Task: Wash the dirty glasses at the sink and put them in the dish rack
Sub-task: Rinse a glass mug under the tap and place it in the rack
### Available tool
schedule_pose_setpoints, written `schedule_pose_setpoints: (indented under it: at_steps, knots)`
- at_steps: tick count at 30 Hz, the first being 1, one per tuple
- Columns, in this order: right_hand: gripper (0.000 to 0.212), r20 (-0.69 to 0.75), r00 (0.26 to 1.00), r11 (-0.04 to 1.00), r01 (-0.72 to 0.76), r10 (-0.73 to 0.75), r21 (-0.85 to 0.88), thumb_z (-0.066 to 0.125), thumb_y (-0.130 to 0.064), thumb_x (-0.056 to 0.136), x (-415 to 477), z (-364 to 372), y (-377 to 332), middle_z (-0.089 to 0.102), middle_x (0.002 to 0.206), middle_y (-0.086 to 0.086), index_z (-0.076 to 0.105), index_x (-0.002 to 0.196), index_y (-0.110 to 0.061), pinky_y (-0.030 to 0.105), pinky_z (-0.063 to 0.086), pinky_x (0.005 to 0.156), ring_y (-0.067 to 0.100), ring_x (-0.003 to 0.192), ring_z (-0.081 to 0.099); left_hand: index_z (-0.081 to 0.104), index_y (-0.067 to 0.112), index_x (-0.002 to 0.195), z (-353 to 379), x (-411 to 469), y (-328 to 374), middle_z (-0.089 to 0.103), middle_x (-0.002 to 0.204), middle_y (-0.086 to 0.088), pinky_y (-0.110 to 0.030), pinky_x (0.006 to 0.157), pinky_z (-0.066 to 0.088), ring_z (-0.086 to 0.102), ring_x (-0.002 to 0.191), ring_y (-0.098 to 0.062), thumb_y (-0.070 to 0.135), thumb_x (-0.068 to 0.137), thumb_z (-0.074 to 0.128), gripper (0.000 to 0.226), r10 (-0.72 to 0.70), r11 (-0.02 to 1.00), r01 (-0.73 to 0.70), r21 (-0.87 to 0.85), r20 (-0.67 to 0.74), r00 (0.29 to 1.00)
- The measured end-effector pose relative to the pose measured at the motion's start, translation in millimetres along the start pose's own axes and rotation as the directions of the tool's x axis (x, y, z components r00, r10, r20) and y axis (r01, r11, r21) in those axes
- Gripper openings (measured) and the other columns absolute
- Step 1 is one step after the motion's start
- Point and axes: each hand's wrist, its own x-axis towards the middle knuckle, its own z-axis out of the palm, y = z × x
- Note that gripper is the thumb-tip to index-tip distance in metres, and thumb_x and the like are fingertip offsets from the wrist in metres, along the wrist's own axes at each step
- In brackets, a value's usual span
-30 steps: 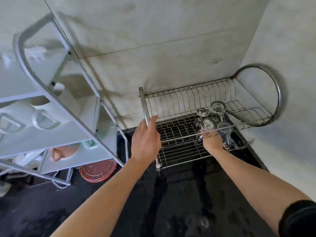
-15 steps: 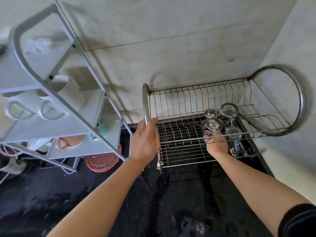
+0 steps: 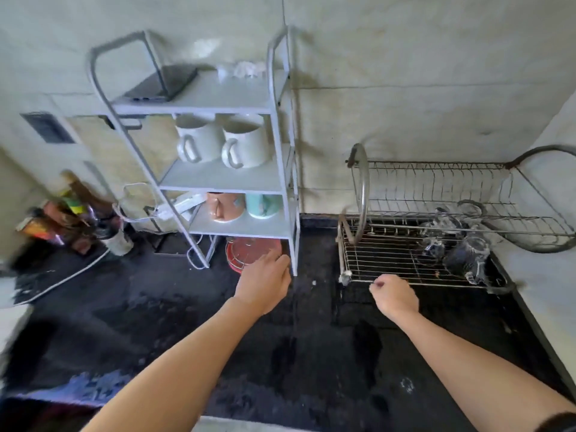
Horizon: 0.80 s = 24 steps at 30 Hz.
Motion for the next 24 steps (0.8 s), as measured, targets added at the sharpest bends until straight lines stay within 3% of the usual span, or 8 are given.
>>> schedule_pose_setpoints:
  at_steps: [2,5,13,18,24]
  knots:
    - [0.020,0.037,0.997,0.997,0.072,-0.071,-0.027,0.051,-0.032,0.090,-34,27,-34,0.070,0.098,0.002,0.071,0.091,-0.028,0.031,0.049,0.072,0.028,0.090,0.065,0.059,0.014,0.102,-12,-45,-39,0.057,0.101,-0.003,-0.034,0.062,0.036,0.059,0.091,-0.028,0.024,0.096,0.041,0.021,-0.106,0.994,0.105,0.032,0.038,0.994]
    - [0.020,0.077,0.971,0.971,0.233,-0.229,-0.054,0.051,-0.033,0.090,-83,63,-95,0.070,0.103,0.000,0.070,0.097,-0.030,0.030,0.046,0.073,0.028,0.097,0.065,0.057,0.015,0.102,-33,-110,-98,0.055,0.101,-0.003,-0.037,0.066,0.040,0.060,0.092,-0.029,0.027,0.096,0.041,0.020,-0.254,0.963,0.249,0.104,0.039,0.966]
    - [0.029,0.151,0.771,0.775,0.630,-0.618,-0.048,0.054,-0.035,0.092,-193,134,-267,0.063,0.122,-0.002,0.064,0.118,-0.027,0.033,0.048,0.087,0.025,0.110,0.060,0.056,0.016,0.102,-111,-264,-217,0.055,0.101,-0.004,-0.038,0.071,0.044,0.060,0.091,-0.029,0.026,0.095,0.043,0.018,-0.547,0.829,0.553,0.080,-0.089,0.832]
    - [0.030,0.228,0.597,0.607,0.794,-0.769,-0.033,0.054,-0.037,0.093,-248,177,-370,0.063,0.123,-0.001,0.062,0.120,-0.026,0.034,0.048,0.086,0.026,0.110,0.060,0.057,0.016,0.110,-146,-349,-272,0.058,0.108,-0.005,-0.036,0.072,0.044,0.060,0.094,-0.029,0.026,0.097,0.041,0.023,-0.708,0.690,0.723,0.025,-0.184,0.682]
    - [0.030,0.362,0.423,0.465,0.885,-0.830,0.033,0.054,-0.039,0.094,-311,252,-466,0.063,0.122,-0.003,0.061,0.120,-0.027,0.034,0.051,0.085,0.021,0.105,0.061,0.058,0.014,0.113,-153,-435,-336,0.059,0.110,-0.005,-0.035,0.074,0.044,0.060,0.095,-0.030,0.022,0.097,0.041,0.025,-0.867,0.472,0.882,-0.013,-0.191,0.461]
